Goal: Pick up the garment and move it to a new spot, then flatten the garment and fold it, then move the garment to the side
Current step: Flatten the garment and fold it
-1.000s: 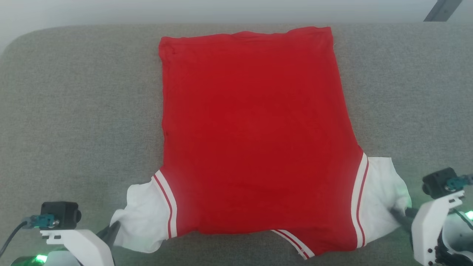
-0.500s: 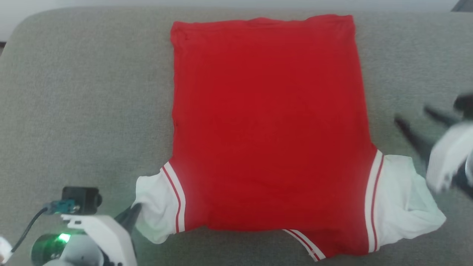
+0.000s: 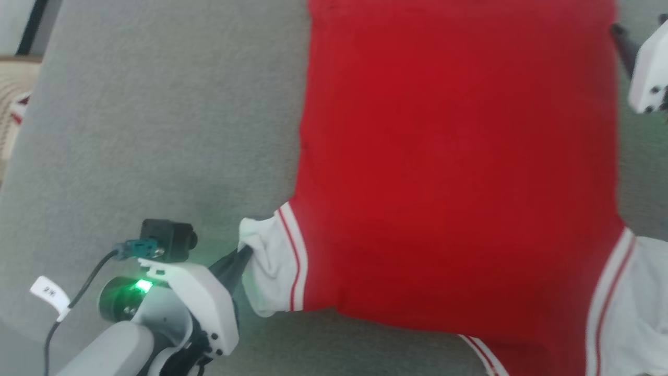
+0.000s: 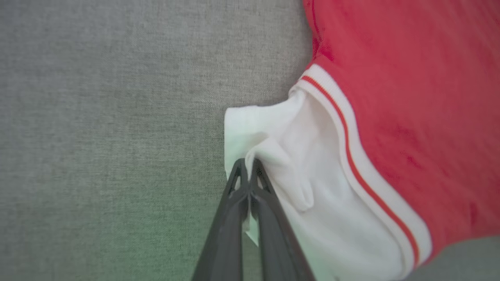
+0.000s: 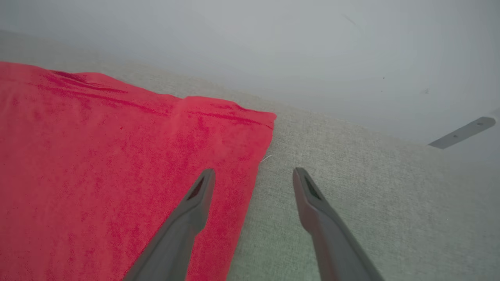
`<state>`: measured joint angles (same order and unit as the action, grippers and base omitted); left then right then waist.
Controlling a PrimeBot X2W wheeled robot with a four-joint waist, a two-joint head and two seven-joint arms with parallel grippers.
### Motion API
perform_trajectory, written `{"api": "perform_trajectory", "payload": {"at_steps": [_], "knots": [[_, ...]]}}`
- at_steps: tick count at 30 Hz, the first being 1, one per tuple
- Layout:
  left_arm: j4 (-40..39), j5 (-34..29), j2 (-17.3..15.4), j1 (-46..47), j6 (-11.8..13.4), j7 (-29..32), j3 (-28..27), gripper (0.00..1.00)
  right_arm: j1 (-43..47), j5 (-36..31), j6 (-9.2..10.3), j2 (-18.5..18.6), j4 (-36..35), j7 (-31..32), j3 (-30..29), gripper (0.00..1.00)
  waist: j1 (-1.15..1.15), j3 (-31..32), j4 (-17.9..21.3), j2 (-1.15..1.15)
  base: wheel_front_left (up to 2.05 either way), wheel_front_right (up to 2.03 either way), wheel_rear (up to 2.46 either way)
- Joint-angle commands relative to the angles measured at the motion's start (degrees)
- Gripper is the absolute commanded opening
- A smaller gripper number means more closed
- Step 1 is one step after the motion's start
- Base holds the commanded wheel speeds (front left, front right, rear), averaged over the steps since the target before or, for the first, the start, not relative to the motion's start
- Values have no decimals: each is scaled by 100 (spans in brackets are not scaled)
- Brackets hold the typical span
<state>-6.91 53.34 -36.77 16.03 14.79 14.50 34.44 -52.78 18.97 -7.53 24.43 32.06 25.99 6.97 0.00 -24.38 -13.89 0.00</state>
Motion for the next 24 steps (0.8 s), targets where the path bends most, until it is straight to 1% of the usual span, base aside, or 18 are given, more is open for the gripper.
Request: {"api": "perform_trajectory", "payload": {"at_steps": [1, 5, 8, 11, 15, 16, 17, 20, 21, 24], "knots": [[82, -49, 97, 161, -66, -9, 42, 0, -325, -102, 8, 48, 478, 86, -54, 100, 0, -259, -322, 0, 0, 0, 0], [260, -59, 264, 344, -203, -50, 131, 0, -939, -280, 8, 101, 1461, 366, -217, 100, 0, -425, -587, 0, 0, 0, 0], [388, -70, 381, 448, -309, -75, 200, 0, -1291, -354, 8, 117, 2068, 669, -345, 100, 0, -518, -758, 0, 0, 0, 0], [525, -67, 476, 522, -403, -115, 247, 0, -1466, -419, 5, 79, 2570, 941, -432, 100, 0, -585, -883, 0, 0, 0, 0], [692, -53, 577, 589, -491, -163, 290, 0, -1555, -723, 5, 106, 3193, 1384, -441, 100, 0, -632, -968, 0, 0, 0, 0], [727, -50, 590, 598, -493, -162, 295, 0, -1541, -821, 5, 92, 3321, 1507, -406, 35, 0, -632, -971, 0, 0, 0, 0], [760, -41, 605, 610, -506, -171, 292, 0, -1545, -907, 5, 101, 3417, 1590, -387, 0, 0, -630, -967, 0, 0, 0, 0], [820, -22, 608, 622, -508, -191, 278, 0, -1585, -1006, 9, 125, 3519, 1685, -353, 0, 0, -614, -943, 0, 0, 0, 0], [870, -21, 586, 623, -505, -218, 251, 0, -1652, -1059, 10, 164, 3522, 1608, -337, 0, 0, -577, -882, 0, 0, 0, 0], [904, -11, 521, 594, -487, -232, 200, 0, -1682, -1065, 11, 72, 3389, 1404, -221, 0, 0, -465, -734, 0, 0, 0, 0]]}}
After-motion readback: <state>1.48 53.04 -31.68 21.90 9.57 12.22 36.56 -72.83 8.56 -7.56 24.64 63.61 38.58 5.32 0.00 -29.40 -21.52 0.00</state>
